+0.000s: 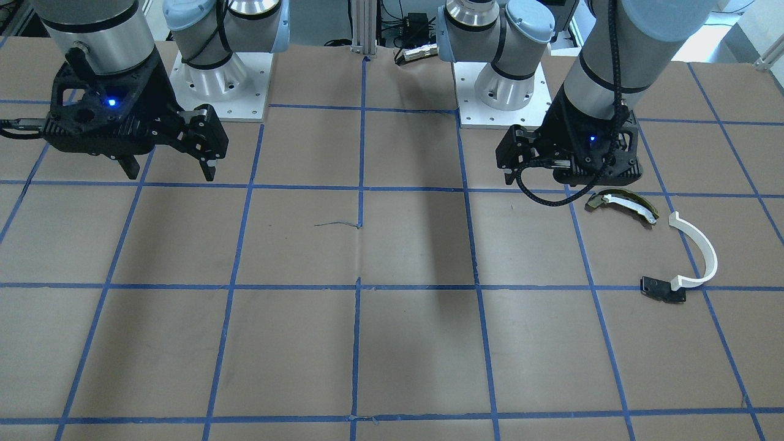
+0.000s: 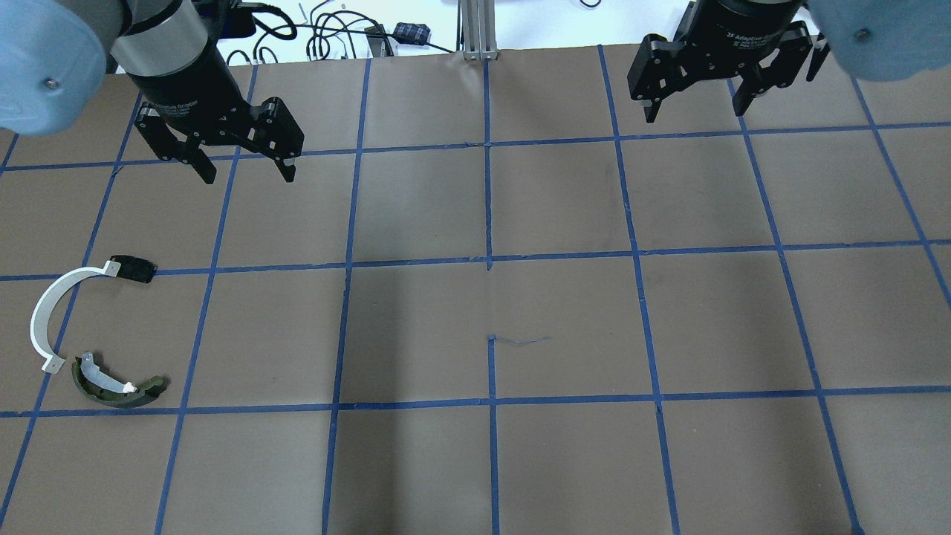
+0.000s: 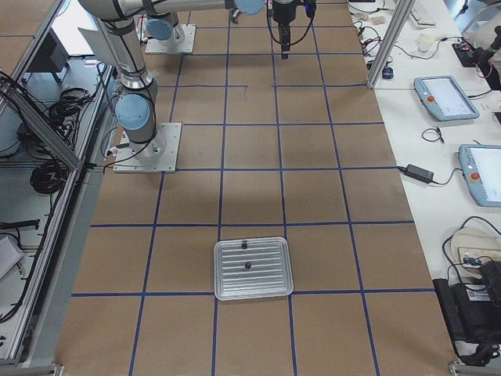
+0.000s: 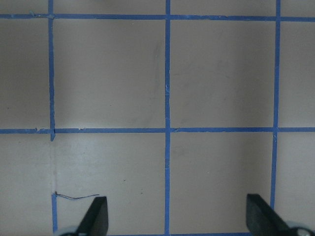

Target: Place bearing gear from tray to pile

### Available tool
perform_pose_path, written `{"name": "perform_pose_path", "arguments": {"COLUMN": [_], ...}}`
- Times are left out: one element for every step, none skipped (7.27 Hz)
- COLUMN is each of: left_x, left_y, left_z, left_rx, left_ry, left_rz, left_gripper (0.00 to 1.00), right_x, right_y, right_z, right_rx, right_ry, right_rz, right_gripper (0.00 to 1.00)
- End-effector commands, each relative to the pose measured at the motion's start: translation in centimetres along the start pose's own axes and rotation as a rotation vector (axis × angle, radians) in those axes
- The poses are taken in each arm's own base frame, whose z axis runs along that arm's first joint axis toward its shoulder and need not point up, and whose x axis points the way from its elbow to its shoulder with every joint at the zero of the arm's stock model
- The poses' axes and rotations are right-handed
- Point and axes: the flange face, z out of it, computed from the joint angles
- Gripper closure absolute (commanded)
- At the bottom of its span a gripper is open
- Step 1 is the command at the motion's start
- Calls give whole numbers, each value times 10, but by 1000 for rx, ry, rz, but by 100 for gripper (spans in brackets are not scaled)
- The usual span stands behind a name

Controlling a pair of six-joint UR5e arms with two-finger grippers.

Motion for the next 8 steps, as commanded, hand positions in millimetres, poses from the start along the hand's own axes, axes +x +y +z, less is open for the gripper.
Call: {"name": "perform_pose_path", "arguments": {"left_x": [0, 0, 0, 0, 0, -1, -1, -2], "left_y": [-1, 0, 0, 0, 0, -2, -1, -1], "left_z": [0, -1, -1, -1, -1, -2, -4, -4], "left_rx": [3, 6, 6, 6, 6, 9, 12, 14], "left_ry": [0, 0, 0, 0, 0, 0, 2, 0], "left_rz": [0, 0, 0, 0, 0, -2, -3, -3], "left_gripper": [0, 0, 0, 0, 0, 0, 0, 0], "right_x": [0, 0, 2, 2, 5, 9, 13, 24], "right_y": [0, 0, -1, 0, 1, 4, 8, 6], "right_z": [-1, -1, 0, 0, -4, -10, -16, -17], "right_rx": [2, 0, -2, -5, 5, 13, 20, 20], "right_ry": [1, 1, 3, 5, 23, 64, 92, 108], "right_rz": [0, 0, -5, -6, -17, -21, -21, -12], "right_gripper": [0, 0, 0, 0, 0, 0, 0, 0]}}
